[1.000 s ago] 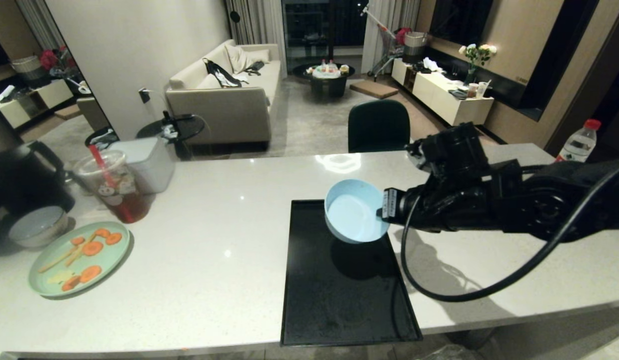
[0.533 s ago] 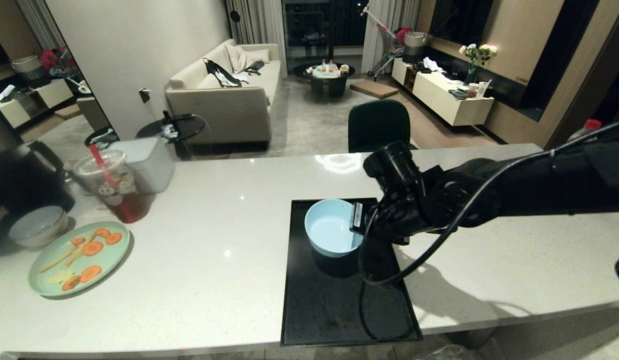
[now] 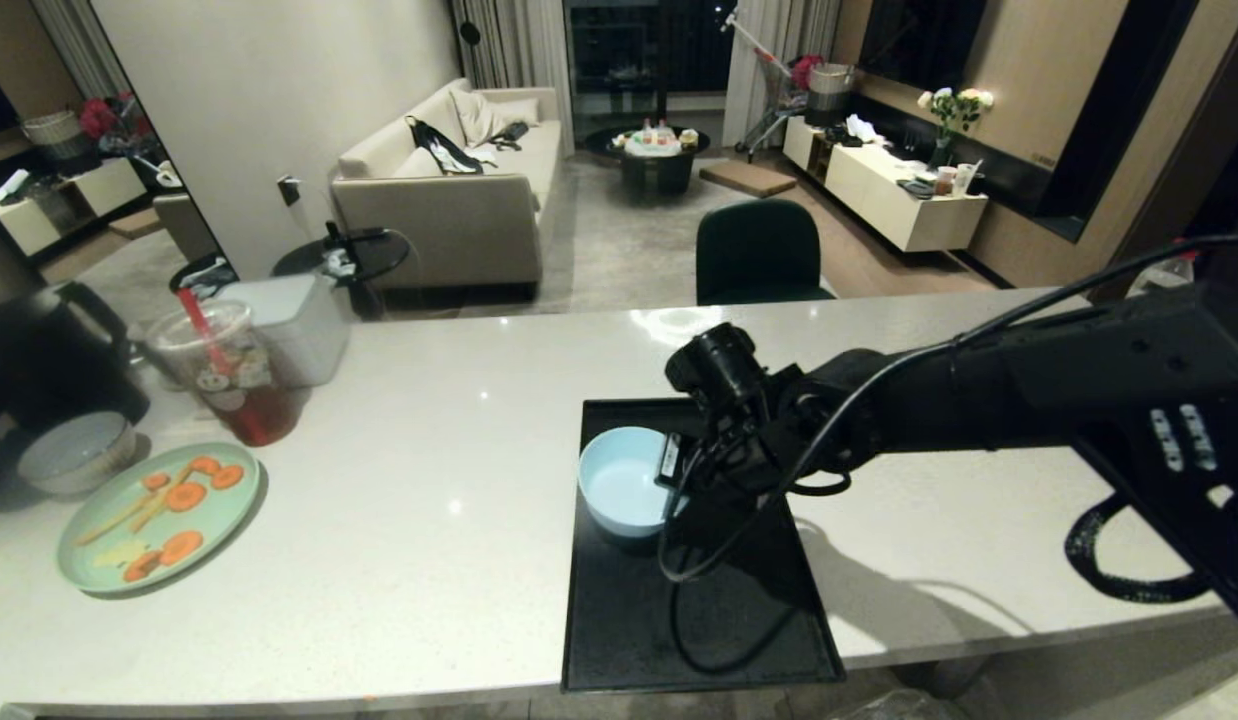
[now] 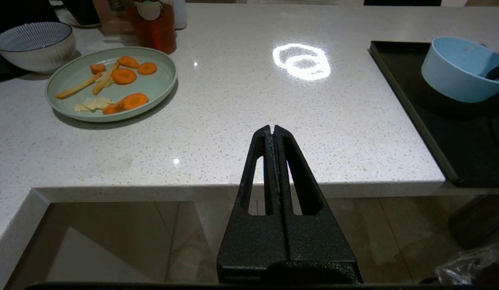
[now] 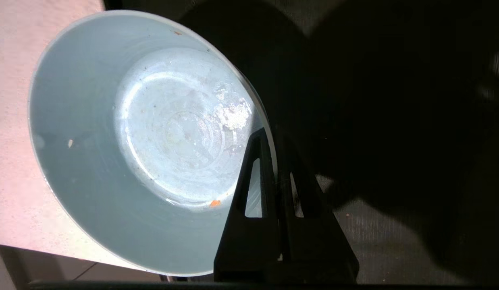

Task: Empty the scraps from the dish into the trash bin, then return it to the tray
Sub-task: Put the bowl back to the table

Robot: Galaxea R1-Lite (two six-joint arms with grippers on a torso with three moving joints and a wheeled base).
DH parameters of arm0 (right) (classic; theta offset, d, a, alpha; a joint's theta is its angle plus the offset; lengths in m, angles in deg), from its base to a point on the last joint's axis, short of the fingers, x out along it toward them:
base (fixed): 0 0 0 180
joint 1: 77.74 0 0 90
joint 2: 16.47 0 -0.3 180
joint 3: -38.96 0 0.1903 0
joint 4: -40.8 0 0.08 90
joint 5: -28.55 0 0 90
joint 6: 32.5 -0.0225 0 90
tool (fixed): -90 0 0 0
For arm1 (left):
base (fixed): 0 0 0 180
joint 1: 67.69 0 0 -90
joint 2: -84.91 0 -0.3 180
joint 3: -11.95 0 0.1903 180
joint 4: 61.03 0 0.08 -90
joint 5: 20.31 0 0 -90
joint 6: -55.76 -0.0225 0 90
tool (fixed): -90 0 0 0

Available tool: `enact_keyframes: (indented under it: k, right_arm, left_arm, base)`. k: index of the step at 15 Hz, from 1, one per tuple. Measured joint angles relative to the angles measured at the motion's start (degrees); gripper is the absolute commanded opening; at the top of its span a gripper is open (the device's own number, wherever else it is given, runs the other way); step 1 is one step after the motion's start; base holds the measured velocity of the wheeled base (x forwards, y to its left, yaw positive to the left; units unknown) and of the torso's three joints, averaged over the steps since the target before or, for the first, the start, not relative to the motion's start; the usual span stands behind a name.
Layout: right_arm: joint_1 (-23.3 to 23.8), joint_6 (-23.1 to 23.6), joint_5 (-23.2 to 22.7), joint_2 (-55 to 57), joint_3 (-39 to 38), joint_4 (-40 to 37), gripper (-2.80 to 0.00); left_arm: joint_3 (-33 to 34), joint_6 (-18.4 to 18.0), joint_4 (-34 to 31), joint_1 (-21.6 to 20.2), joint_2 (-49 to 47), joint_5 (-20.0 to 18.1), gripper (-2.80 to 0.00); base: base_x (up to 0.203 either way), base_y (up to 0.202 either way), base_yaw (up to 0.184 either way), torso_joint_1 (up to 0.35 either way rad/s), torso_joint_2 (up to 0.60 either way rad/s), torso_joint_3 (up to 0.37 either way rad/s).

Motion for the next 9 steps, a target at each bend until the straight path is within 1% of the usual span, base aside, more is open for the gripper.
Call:
enact_keyframes:
  k: [5,9]
  right_arm:
    - [0.12,0.19,0.23,1.81,0.88,-5.44,-2.8]
    - [0.2,0.3,0.36,1.82,0.93,-6.64,-2.8]
  left_arm:
    - [0.0,0.01,0.0,0.0,0.0,0.0,-2.8]
    - [0.0,0.02,0.02,0.0,0.0,0.01,-2.8]
  base:
    - [0.0,0.0,0.0,0.0,0.0,0.0]
    - [0.0,0.0,0.0,0.0,0.0,0.0]
